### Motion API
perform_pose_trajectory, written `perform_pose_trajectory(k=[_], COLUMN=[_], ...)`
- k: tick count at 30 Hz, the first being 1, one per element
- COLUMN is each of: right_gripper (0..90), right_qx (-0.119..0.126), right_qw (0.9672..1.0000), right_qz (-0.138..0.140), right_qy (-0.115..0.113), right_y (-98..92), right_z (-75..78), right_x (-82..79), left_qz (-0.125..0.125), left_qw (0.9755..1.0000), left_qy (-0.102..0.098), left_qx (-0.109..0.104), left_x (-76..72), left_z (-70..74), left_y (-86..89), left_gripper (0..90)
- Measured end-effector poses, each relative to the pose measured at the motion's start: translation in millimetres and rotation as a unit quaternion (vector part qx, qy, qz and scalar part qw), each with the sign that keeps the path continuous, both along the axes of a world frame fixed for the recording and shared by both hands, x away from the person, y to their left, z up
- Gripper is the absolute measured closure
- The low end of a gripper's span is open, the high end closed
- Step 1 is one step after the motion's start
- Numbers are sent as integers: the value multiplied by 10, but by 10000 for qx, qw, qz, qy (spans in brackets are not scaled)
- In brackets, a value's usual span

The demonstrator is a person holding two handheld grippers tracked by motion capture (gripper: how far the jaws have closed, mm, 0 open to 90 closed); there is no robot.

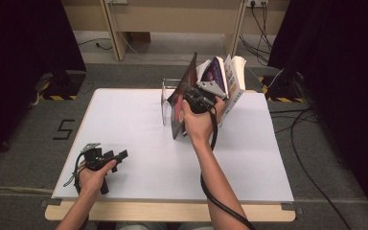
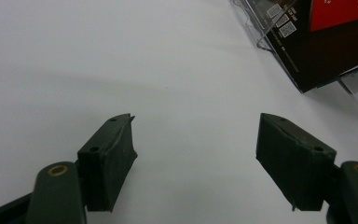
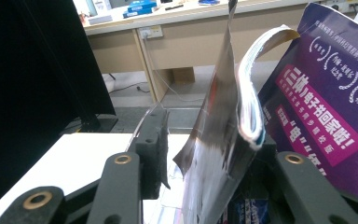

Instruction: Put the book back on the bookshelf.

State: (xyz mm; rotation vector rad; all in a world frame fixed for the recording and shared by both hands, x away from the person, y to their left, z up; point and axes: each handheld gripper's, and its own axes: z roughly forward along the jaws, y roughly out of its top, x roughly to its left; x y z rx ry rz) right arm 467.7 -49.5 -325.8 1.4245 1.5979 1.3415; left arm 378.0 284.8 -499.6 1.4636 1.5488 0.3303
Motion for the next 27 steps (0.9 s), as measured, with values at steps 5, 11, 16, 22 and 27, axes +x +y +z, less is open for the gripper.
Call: perform_pose_trajectory(k=[5,11,16,22,27], right_gripper=[584,582,577,574,569], right_qx=[60,66,23,-40,-118], right_qw=[10000,9999,9999,9999,9998], right_qz=[41,67,92,127,162], right_qy=[-31,-34,-88,-98,-78], right_y=[-40,-85,-122,-162,-194], right_z=[12,30,28,13,-17], right_x=[-30,-77,-123,-147,-174], left_qz=[10,6,-3,-4,-15], left_qw=[10000,10000,10000,10000,10000], left_qy=[-6,-7,-24,-36,-37], left_qx=[-14,-10,-4,-1,4], left_x=[-3,-2,-6,-6,-7], left_z=[6,5,12,15,11], left_y=[0,-1,-3,0,-3], left_gripper=[265,265,265,264,263])
